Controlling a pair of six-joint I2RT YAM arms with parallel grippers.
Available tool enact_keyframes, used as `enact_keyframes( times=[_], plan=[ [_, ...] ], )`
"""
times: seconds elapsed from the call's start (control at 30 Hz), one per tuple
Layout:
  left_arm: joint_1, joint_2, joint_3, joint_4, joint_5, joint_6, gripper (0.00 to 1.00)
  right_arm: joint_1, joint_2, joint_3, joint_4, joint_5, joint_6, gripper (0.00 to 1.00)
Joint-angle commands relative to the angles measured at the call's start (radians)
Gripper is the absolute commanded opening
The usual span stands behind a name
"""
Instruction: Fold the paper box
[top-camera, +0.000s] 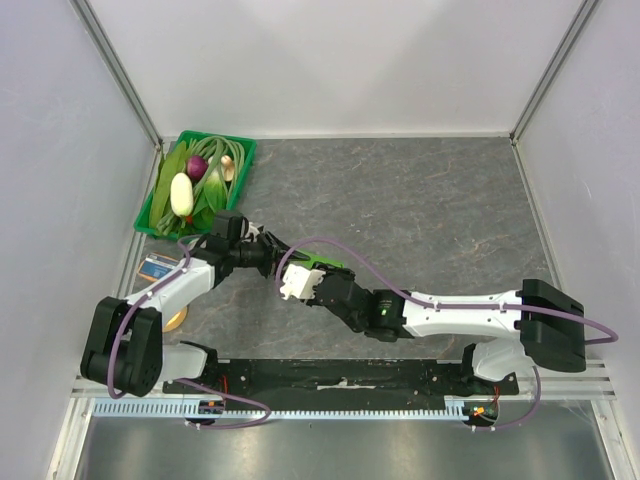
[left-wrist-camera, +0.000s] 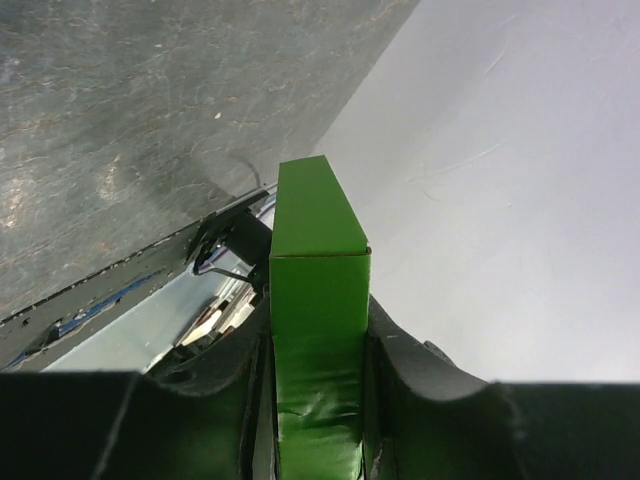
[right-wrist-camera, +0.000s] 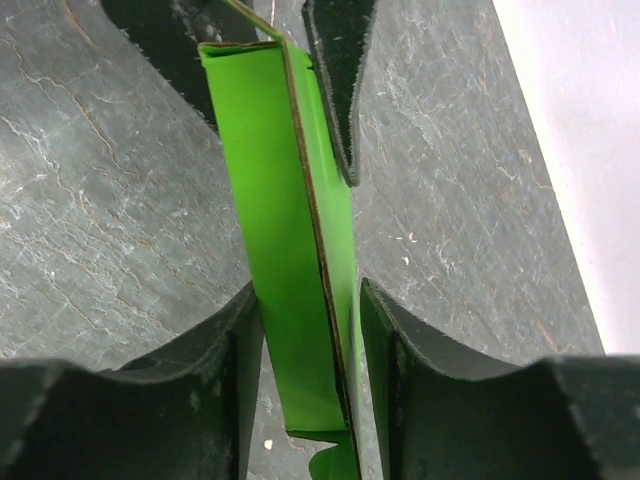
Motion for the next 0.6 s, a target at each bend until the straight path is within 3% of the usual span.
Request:
enact_keyframes(
  times=[0.0, 0.17, 0.23, 0.43, 0.53, 0.57],
  plan=[
    [0.0, -0.012, -0.025, 0.075, 0.054, -0.079, 0.38, -0.002, -0.021, -0.011, 0.095, 0.032, -0.026, 0.45],
    [0.0, 0.005, -0.031, 0.113, 0.046, -0.03, 0.65, -0.031, -0.044, -0.037, 0.066, -0.026, 0.035, 0.32],
    [0.005, -0.001, -0.025, 0.115, 0.032, 0.05, 0.68, -0.06, -0.063, -0.053, 0.037, -0.068, 0.082, 0.3],
    [0.052, -0.136, -0.02, -0.017, -0.208, 0.376, 0.78, -0.171, -0.088, -0.041, -0.144, -0.31, 0.185, 0.29],
    [0.046, -0.231, 0.01, -0.142, -0.519, 0.553, 0.78, -0.263, -0.05, 0.007, -0.259, -0.458, 0.237, 0.29],
    [0.045, -0.254, 0.009, -0.15, -0.559, 0.583, 0.74, -0.278, -0.035, 0.025, -0.293, -0.471, 0.248, 0.29]
  ],
)
